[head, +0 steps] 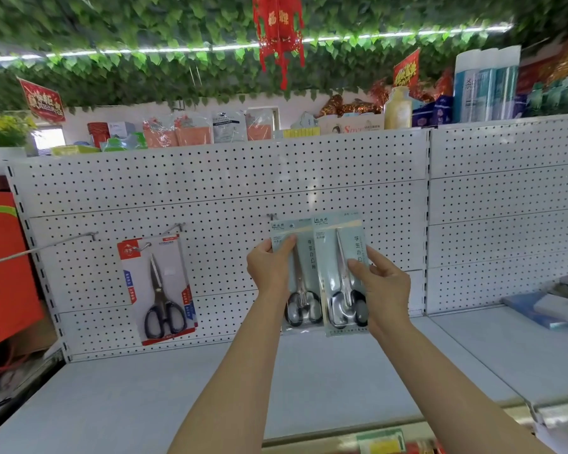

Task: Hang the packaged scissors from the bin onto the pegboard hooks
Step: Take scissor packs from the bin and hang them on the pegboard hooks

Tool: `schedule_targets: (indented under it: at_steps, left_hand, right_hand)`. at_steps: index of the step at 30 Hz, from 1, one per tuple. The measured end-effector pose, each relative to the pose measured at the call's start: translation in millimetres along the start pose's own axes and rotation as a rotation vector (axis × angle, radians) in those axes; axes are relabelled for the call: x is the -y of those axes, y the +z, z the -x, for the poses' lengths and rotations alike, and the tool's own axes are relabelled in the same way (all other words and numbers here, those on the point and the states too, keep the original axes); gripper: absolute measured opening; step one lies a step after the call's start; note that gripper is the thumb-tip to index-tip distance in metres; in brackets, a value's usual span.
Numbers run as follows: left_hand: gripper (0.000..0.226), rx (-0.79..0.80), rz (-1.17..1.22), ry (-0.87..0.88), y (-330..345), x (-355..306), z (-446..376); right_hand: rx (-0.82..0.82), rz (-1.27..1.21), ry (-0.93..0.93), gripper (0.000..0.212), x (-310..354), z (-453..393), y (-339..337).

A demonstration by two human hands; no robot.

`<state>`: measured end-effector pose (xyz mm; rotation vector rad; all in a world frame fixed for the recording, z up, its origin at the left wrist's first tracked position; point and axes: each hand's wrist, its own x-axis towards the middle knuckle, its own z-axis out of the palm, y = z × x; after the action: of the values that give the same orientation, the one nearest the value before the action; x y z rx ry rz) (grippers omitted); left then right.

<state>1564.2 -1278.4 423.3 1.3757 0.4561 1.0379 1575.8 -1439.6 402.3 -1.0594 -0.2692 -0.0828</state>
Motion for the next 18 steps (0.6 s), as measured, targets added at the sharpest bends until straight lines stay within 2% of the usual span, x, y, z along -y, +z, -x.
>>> schedule_targets:
  at_steps: [5, 13, 18]
  left_hand:
    - [0.02, -0.028, -0.013, 0.027, 5.5, -2.0, -7.5]
    - [0.011, -0.04, -0.001, 0.025, 8.2, 9.6, -14.4]
    - [0.023, -0.049, 0.006, 0.018, 8.4, 15.2, -14.5]
  right_hand:
    - [0.023, -0.022, 0.001, 0.042, -2.2, -4.0, 4.2]
    - [0.042, -0.033, 0.001, 0.04, -8.4, -7.7, 7.2]
    - [0.038, -0.037, 0.005, 0.041, -12.6, -11.5, 7.0]
